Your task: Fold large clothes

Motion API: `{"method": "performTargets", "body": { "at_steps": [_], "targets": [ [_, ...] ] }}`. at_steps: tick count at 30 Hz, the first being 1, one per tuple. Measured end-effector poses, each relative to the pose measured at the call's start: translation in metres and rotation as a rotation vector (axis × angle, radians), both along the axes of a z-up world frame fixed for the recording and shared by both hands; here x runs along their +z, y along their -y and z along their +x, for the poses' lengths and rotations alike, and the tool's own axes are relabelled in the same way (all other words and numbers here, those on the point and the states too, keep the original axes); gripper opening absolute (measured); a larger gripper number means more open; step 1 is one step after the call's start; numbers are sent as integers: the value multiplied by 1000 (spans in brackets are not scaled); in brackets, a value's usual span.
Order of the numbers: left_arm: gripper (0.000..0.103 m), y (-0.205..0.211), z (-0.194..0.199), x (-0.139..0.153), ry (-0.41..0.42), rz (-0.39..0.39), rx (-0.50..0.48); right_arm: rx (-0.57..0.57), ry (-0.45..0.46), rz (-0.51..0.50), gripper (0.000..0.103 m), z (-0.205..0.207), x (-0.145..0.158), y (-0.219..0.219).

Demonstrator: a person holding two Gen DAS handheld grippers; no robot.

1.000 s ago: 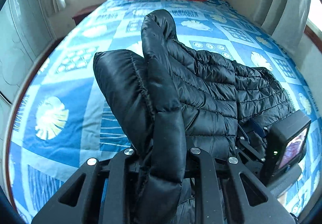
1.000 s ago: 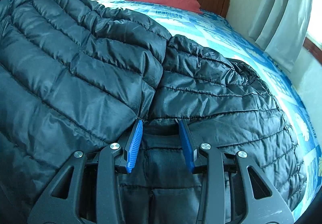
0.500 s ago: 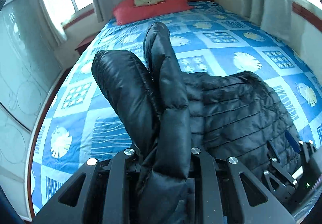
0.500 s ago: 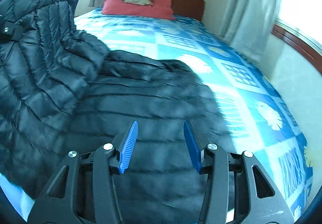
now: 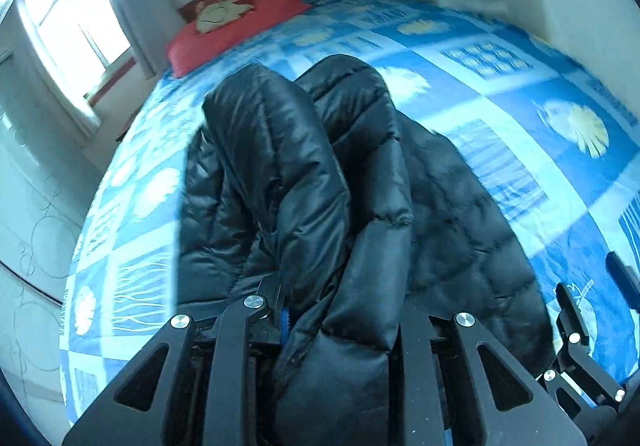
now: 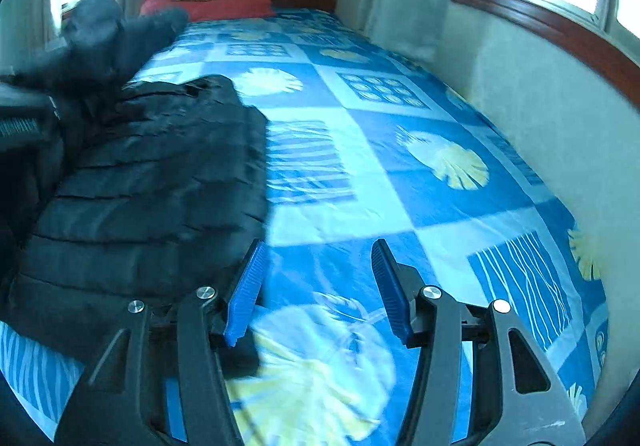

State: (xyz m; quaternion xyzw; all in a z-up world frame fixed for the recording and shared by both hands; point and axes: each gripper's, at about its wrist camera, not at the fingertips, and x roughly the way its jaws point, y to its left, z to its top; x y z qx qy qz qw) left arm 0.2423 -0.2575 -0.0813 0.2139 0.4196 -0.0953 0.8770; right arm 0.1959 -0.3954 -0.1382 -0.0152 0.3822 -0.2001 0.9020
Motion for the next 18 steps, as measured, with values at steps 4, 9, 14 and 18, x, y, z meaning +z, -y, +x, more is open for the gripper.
{"method": "performTargets", "body": {
  "at_steps": [4,9,14,18],
  "targets": [
    [22,21,-6,-35,-22,14,-8,-32,-22,18,54,-11,-15,21],
    [22,26,-9,-44,7,12,4,-49,-38,30,54,-13,-24,33],
    [32,36,-19,-43,49,23,7,-59,-48,30,54,-17,-28,35],
    [62,49,-40,-33,86,-17,-21,-82,-57,13,54,-51,-25,21]
  ]
}}
